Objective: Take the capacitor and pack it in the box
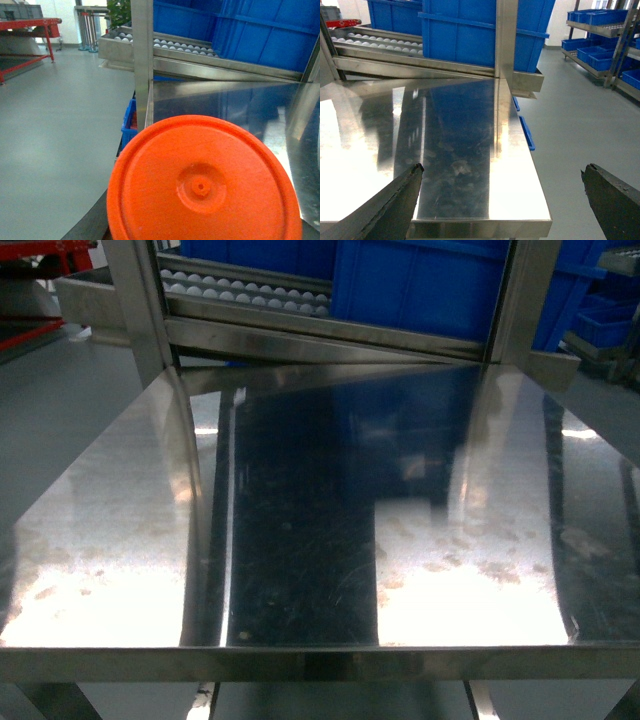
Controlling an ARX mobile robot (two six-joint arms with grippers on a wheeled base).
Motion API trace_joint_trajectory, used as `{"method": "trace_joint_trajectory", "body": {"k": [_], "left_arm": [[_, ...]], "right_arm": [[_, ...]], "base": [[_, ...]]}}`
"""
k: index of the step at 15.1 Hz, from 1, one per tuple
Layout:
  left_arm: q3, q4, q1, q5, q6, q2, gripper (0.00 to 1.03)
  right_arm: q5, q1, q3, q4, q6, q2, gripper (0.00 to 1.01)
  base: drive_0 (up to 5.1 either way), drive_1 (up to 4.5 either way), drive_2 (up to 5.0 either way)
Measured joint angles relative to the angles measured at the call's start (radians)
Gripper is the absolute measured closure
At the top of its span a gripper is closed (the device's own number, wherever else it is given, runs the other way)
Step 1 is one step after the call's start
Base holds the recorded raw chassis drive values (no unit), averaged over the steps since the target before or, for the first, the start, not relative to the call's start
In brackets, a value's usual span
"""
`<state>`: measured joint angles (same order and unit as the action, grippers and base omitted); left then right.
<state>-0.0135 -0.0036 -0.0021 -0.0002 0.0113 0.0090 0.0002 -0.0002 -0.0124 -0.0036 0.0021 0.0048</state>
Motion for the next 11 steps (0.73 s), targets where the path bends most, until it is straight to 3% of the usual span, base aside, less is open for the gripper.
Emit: {"method": "trace_joint_trajectory", "body": {"k": [11], "left_arm": [[0.000, -0.003, 0.000, 0.000, -0.001, 0.000, 0.59]], "right_arm": [[0.000, 0.000, 0.000, -0.002, 0.000, 0.000, 0.03]], "base": [[0.0, 0.00, 0.0]]}}
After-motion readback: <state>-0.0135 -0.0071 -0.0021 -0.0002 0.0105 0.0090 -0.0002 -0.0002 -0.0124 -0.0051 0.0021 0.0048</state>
